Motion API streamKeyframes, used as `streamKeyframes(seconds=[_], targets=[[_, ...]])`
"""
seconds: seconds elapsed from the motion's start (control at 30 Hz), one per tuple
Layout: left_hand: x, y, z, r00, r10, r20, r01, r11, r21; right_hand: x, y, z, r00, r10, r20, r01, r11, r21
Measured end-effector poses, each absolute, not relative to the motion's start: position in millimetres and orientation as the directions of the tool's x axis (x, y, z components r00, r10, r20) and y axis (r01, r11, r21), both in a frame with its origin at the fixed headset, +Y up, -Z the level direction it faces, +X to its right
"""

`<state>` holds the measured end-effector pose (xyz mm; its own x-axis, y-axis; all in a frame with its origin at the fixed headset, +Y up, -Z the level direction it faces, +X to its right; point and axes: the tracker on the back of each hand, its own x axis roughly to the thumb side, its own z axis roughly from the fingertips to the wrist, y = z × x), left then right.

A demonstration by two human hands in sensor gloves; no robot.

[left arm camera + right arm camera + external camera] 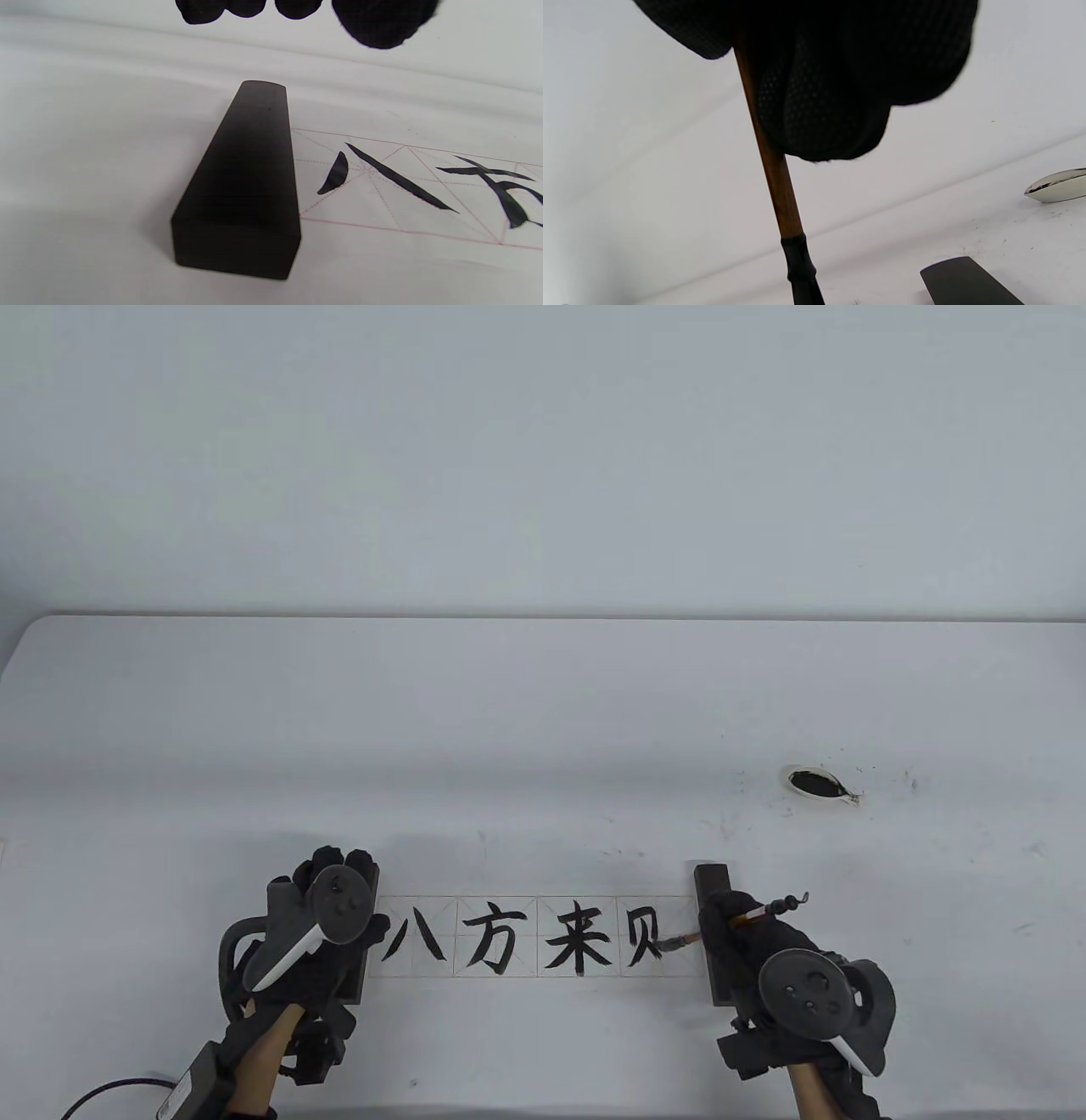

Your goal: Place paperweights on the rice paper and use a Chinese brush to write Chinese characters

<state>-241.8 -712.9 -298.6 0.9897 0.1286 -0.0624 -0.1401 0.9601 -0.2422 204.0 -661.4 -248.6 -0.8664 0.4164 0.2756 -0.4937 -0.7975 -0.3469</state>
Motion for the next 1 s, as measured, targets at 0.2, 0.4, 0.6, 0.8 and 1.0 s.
streamKeyframes(seconds=[0.2,0.4,0.6,0.8,1.0], targets=[[-241.1,-713.3,-298.6,0.99,0.126,-0.06,-0.137,0.96,-0.244,214.6,-664.2,-254.2,-0.846,0.477,0.238,-0.53,-0.795,-0.293],[-241.1,-713.2,-298.6,0.99,0.128,-0.062,-0.139,0.96,-0.242,212.6,-668.6,-258.0,-0.854,0.467,0.231,-0.516,-0.816,-0.261],[-240.9,-713.4,-298.8,0.99,0.127,-0.06,-0.137,0.961,-0.242,211.4,-669.1,-258.5,-0.86,0.458,0.226,-0.505,-0.824,-0.255],[-241.0,-713.5,-298.8,0.99,0.127,-0.06,-0.138,0.961,-0.242,209.4,-670.1,-258.9,-0.873,0.438,0.213,-0.482,-0.84,-0.25],[-241.0,-713.5,-298.8,0.99,0.127,-0.06,-0.138,0.961,-0.242,208.9,-667.1,-255.8,-0.918,0.361,0.161,-0.395,-0.854,-0.339]])
